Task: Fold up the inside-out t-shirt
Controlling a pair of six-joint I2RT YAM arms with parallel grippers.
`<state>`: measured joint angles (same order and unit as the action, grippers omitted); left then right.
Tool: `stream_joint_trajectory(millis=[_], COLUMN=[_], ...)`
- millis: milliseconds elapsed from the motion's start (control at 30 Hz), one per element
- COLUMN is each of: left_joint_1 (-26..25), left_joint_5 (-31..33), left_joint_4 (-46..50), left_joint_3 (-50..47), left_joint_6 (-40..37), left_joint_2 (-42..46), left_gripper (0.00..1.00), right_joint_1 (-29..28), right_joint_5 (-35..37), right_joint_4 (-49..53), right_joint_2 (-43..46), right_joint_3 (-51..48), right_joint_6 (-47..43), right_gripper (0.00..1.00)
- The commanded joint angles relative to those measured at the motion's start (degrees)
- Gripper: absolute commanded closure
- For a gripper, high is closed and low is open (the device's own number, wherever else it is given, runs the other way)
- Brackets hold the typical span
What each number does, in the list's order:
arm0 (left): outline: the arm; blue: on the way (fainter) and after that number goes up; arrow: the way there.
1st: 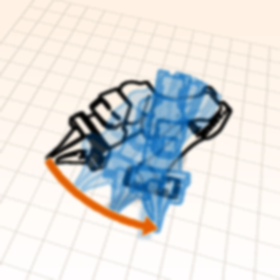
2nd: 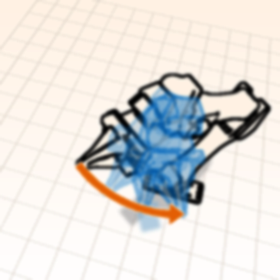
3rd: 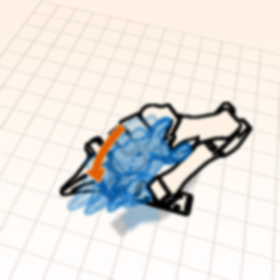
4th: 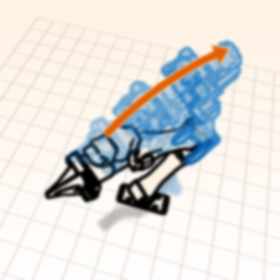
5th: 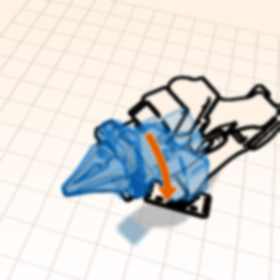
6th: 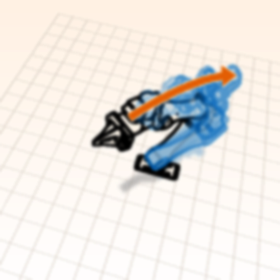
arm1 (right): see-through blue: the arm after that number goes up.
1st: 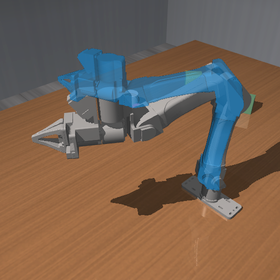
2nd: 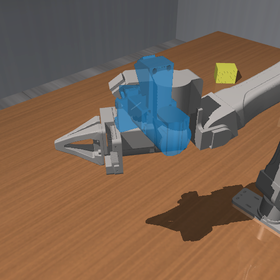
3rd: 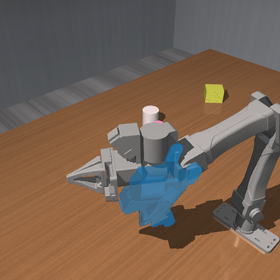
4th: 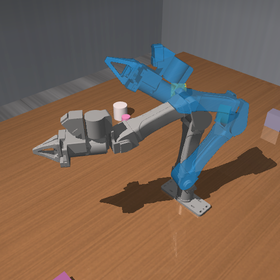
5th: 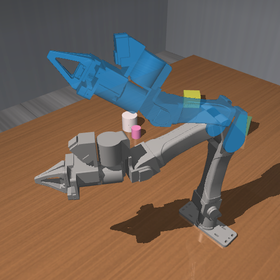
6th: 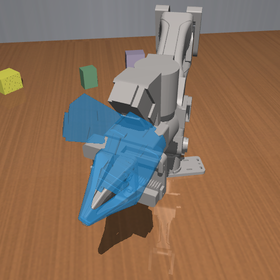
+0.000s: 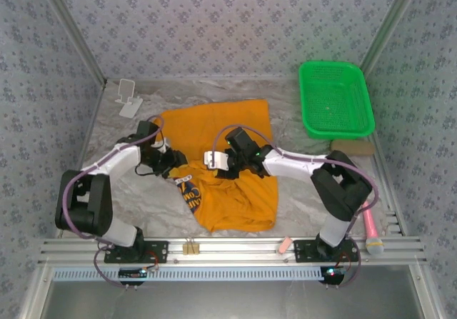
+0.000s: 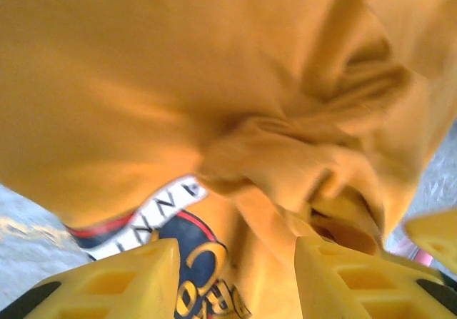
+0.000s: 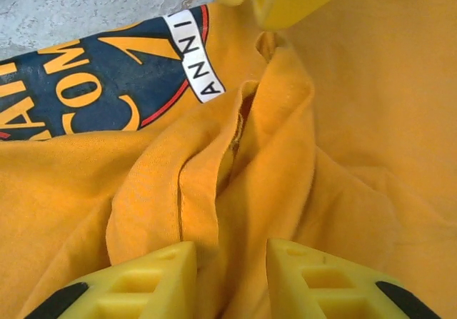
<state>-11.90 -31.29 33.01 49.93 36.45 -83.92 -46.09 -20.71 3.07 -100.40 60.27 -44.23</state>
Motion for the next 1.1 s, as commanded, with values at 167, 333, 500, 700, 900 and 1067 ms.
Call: stream_joint_trajectory(millis=[167, 333, 500, 700, 900, 1067], left_joint_1=[-5.03, -6.39, -9.51, -14.03, -16.97, -16.07], left_joint_5=[1.5, -1.38, -2.18, -1.85, -1.36, 4.03], left_joint_4=[-0.36, -5.25, -4.29, -2.53, -5.57, -3.91], left_joint_3=[0.73, 0.17, 3.32, 3.78, 1.34, 1.68], left_joint_6=[4.21, 6.94, 6.09, 6.07, 9.0, 5.13], left_joint_2=[0.52, -2.59, -5.25, -6.71, -5.84, -7.23], left_gripper=[0.55, 0.55, 0.55, 0.54, 0.7, 0.98], right_joint_1=[0.39, -0.85, -2.58, -5.55, -11.25, -16.32], right_joint_5=[-7.99, -6.32, -5.47, -2.31, 3.86, 3.37], right_joint_4=[4.26, -2.18, -2.34, -2.45, -5.43, -5.05], right_joint_2=[-4.26, 1.52, 8.21, 13.5, 13.18, 9.98], right_joint_3=[4.05, -0.24, -2.98, -6.2, -9.11, -8.34], right_joint_6=[0.23, -0.78, -4.11, -4.1, -5.58, -3.91], right_gripper=[1.0, 1.0, 1.0, 1.0, 1.0, 1.0])
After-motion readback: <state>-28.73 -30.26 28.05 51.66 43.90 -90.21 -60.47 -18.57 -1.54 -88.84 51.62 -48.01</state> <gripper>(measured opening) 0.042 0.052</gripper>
